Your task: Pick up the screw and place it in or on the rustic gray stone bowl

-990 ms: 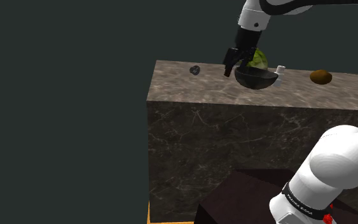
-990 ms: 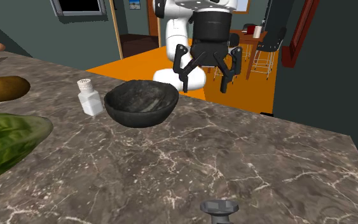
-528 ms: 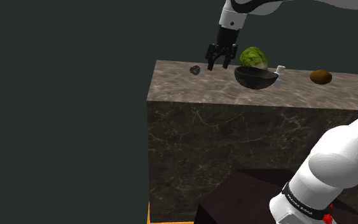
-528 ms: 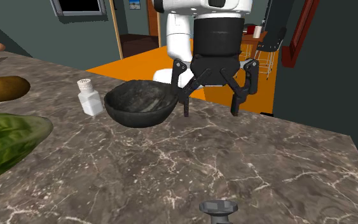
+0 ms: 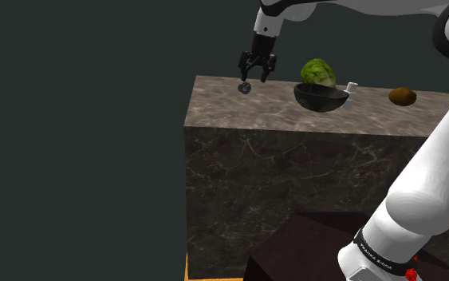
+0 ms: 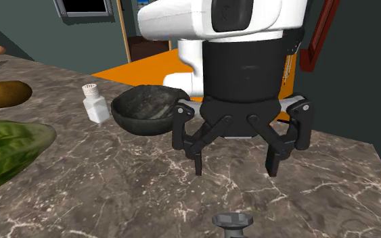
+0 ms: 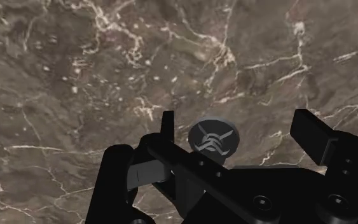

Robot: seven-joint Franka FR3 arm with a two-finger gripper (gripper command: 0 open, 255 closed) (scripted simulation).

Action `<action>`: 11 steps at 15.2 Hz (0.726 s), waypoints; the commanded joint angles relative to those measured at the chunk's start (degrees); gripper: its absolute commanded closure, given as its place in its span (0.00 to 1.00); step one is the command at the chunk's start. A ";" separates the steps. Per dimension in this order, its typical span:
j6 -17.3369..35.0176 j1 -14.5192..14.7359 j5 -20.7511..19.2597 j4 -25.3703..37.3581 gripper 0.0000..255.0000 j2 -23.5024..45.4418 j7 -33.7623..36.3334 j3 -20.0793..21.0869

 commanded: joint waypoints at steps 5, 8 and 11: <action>-2.94 -1.20 2.64 15.02 0.00 12.95 1.18 -0.95; -0.58 -1.08 2.65 12.53 0.00 12.81 1.13 -0.88; 1.73 -0.96 2.67 10.24 0.00 12.82 1.08 -0.80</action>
